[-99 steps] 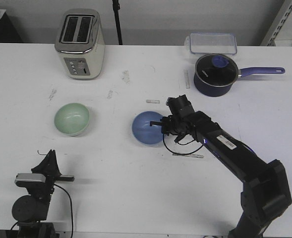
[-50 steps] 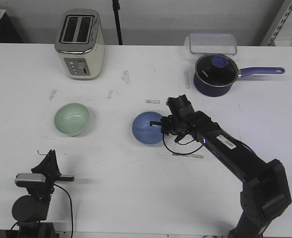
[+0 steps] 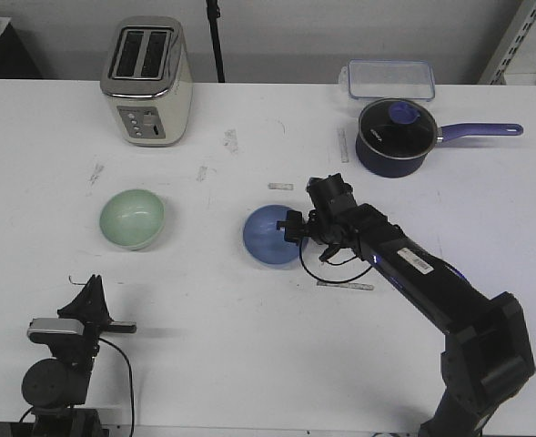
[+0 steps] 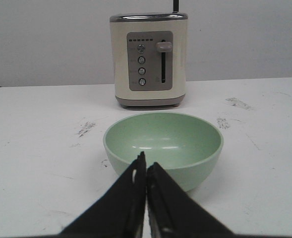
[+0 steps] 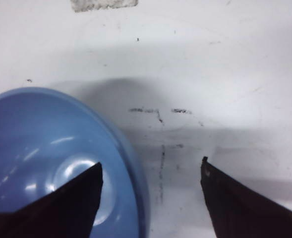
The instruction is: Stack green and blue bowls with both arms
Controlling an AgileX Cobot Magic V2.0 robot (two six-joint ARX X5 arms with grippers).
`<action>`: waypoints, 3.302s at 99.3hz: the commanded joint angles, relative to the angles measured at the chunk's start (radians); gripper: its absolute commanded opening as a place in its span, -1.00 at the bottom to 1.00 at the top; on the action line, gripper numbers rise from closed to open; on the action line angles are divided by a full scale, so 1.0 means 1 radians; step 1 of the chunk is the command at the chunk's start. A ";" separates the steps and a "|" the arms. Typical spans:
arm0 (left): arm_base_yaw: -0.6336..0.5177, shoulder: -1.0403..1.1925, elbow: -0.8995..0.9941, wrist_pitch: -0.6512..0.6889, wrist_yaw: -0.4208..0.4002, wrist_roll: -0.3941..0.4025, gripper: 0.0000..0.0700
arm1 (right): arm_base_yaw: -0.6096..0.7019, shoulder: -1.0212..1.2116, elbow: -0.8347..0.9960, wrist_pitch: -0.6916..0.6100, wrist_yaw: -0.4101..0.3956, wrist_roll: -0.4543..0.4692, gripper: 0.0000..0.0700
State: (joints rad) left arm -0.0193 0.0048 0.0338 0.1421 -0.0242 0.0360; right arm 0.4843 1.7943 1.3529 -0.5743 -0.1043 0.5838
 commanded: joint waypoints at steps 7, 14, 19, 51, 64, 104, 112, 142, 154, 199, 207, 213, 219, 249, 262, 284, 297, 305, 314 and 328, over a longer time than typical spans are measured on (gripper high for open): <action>0.001 -0.002 -0.022 0.013 -0.002 0.001 -0.99 | 0.008 -0.027 0.016 0.024 0.013 -0.012 0.26; 0.001 -0.002 -0.022 0.013 -0.002 0.001 -1.00 | 0.010 -0.049 0.016 0.032 0.039 -0.017 0.26; 0.001 -0.002 -0.022 0.013 -0.002 0.001 -1.00 | 0.010 -0.064 0.016 0.043 0.057 -0.031 0.26; 0.001 -0.002 -0.022 0.013 -0.002 0.001 -0.99 | 0.004 -0.231 -0.081 0.213 0.082 -0.282 -0.29; 0.001 -0.002 -0.022 0.014 -0.002 0.001 -0.99 | -0.033 -0.355 -0.214 0.367 0.082 -0.383 -0.89; 0.001 -0.002 -0.022 0.013 -0.002 0.001 -0.99 | -0.320 -0.715 -0.556 0.537 0.085 -0.665 -0.97; 0.001 -0.002 -0.022 0.013 -0.002 0.001 -1.00 | -0.369 -0.772 -0.609 0.545 0.078 -0.659 -0.97; 0.001 -0.002 -0.022 0.013 -0.002 0.001 -1.00 | -0.453 -1.066 -0.874 0.704 0.081 -0.579 -0.97; 0.001 -0.002 -0.022 0.014 -0.002 0.001 -1.00 | -0.453 -1.196 -0.930 0.690 0.082 -0.580 -0.97; 0.001 -0.002 -0.022 0.014 -0.002 0.001 -1.00 | -0.452 -1.508 -0.947 0.561 0.079 -0.581 -0.97; 0.001 -0.002 -0.022 0.014 -0.002 0.001 -0.99 | -0.452 -1.534 -0.947 0.567 0.078 -0.581 -0.97; 0.001 -0.002 -0.022 0.013 -0.002 0.001 -1.00 | -0.452 -1.547 -0.947 0.575 0.079 -0.581 -0.97; 0.001 -0.002 -0.022 0.014 -0.002 0.001 -0.99 | -0.452 -1.558 -0.947 0.580 0.079 -0.581 -0.97; 0.001 -0.002 -0.022 0.013 -0.002 0.001 -0.99 | -0.452 -1.566 -0.947 0.581 0.079 -0.581 -0.97; 0.001 -0.002 -0.022 0.013 -0.002 0.001 -0.99 | -0.452 -1.566 -0.947 0.581 0.079 -0.581 -0.97; 0.001 -0.002 -0.022 0.014 -0.002 0.001 -0.99 | -0.452 -1.566 -0.947 0.581 0.079 -0.581 -0.97; 0.001 -0.002 -0.022 0.013 -0.002 0.001 -1.00 | -0.452 -1.566 -0.947 0.581 0.079 -0.581 -0.97; 0.001 -0.002 -0.022 0.013 -0.002 0.001 -1.00 | -0.452 -1.566 -0.947 0.581 0.079 -0.581 -0.97; 0.001 -0.002 -0.022 0.013 -0.002 0.001 -0.99 | -0.452 -1.566 -0.947 0.581 0.079 -0.581 -0.97; 0.001 -0.002 -0.022 0.013 -0.002 0.001 -1.00 | -0.452 -1.566 -0.947 0.581 0.079 -0.581 -0.97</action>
State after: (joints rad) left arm -0.0193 0.0048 0.0338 0.1421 -0.0242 0.0360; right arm 0.0319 0.2295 0.4084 -0.0086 -0.0254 -0.0097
